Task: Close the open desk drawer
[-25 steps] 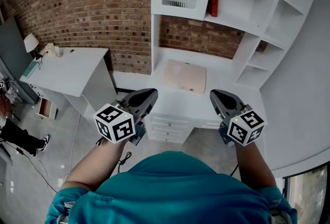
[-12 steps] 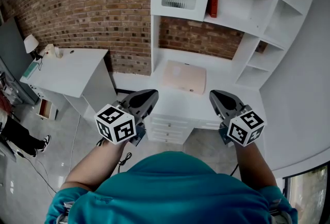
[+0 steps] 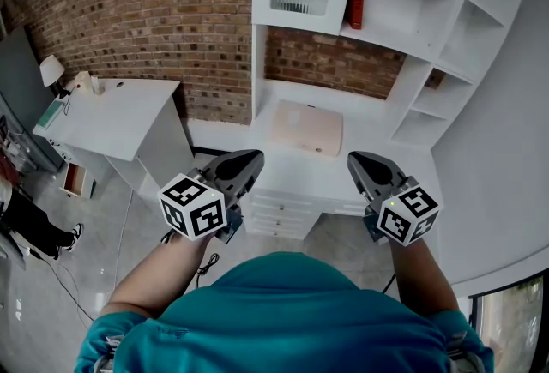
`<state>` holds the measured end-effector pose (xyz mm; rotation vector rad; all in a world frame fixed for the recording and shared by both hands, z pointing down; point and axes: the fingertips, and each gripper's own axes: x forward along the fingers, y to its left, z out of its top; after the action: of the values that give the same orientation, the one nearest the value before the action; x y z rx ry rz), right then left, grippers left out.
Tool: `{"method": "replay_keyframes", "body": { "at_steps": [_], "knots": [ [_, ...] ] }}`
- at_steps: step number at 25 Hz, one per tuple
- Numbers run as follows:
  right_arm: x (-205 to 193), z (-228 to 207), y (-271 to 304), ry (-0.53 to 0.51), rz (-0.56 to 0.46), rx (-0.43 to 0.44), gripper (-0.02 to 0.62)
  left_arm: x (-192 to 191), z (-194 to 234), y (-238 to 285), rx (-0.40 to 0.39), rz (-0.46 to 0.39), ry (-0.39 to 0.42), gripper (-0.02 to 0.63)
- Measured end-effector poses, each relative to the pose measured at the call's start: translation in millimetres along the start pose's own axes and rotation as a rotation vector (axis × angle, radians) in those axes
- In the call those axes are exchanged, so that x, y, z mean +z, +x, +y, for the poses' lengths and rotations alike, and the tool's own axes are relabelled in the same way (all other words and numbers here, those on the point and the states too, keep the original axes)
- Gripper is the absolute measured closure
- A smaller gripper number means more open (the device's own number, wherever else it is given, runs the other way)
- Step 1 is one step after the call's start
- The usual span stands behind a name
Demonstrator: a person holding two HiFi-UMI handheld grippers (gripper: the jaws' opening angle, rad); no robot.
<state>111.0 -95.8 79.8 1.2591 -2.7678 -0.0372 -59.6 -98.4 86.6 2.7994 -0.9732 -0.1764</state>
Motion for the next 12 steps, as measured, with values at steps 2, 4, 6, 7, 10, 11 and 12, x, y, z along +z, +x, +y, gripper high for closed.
{"method": "replay_keyframes", "body": {
  "at_steps": [2, 4, 6, 7, 10, 11, 12],
  "knots": [
    [-0.6, 0.0, -0.4, 0.001, 0.002, 0.0, 0.575, -0.6, -0.4, 0.0, 0.001, 0.0, -0.003, 0.592],
    [-1.2, -0.4, -0.4, 0.002, 0.005, 0.001, 0.575, -0.4, -0.7, 0.5, 0.001, 0.001, -0.004, 0.592],
    [-1.5, -0.7, 0.0, 0.004, 0.008, 0.001, 0.575, 0.0, -0.4, 1.0, 0.002, 0.002, -0.006, 0.592],
    [-2.0, -0.7, 0.0, 0.004, 0.009, 0.001, 0.575, -0.3, -0.3, 1.1, 0.002, 0.003, -0.005, 0.592],
    [-4.0, -0.2, -0.7, 0.004, 0.009, 0.0, 0.575, -2.7, 0.2, 0.6, 0.005, 0.005, -0.001, 0.592],
    [-4.2, -0.2, -0.9, 0.005, 0.009, 0.0, 0.575, -3.0, 0.4, 0.4, 0.006, 0.005, -0.002, 0.592],
    [-4.1, -0.3, -1.0, 0.006, 0.009, -0.001, 0.575, -3.1, 0.6, 0.1, 0.007, 0.005, -0.003, 0.592]
  ]
}}
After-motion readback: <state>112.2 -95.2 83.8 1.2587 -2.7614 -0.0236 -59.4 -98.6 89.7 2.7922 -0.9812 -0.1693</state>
